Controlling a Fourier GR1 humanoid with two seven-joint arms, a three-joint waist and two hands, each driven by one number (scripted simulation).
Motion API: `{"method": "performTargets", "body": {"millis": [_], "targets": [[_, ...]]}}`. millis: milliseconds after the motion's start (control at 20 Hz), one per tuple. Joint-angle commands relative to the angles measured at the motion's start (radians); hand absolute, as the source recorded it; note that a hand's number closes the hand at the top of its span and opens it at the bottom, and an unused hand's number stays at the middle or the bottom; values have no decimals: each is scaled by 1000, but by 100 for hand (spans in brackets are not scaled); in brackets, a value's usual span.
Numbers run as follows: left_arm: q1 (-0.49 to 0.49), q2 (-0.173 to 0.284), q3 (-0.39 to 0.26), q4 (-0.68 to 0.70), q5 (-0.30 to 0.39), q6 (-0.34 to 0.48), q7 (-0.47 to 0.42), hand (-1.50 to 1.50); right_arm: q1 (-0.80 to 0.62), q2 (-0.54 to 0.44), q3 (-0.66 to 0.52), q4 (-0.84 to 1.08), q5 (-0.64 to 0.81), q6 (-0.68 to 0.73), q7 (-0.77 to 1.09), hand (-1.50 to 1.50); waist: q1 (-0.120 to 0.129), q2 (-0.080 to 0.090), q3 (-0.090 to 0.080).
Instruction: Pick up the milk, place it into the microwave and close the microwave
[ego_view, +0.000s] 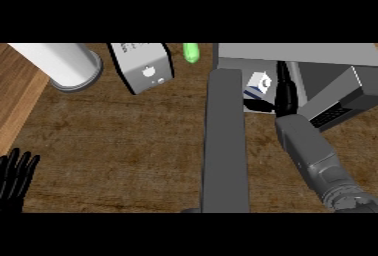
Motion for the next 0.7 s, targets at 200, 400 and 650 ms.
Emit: {"method": "performTargets", "body": {"millis": [200, 400, 650], "targets": [[99, -62, -39, -56, -68, -2, -69, -150, 70, 36, -44, -32, -50, 179, -89, -150, -35, -18, -2], [63, -18, -52, -25, -53, -45, -19, -150, 176, 91, -68, -60, -79, 218, -203, -150, -51, -19, -2], [74, -51, -140, -107, -1, -91, 69, -150, 153, 120, -60, -83, -93, 374, -145, -150, -64, -27, -3]]}}
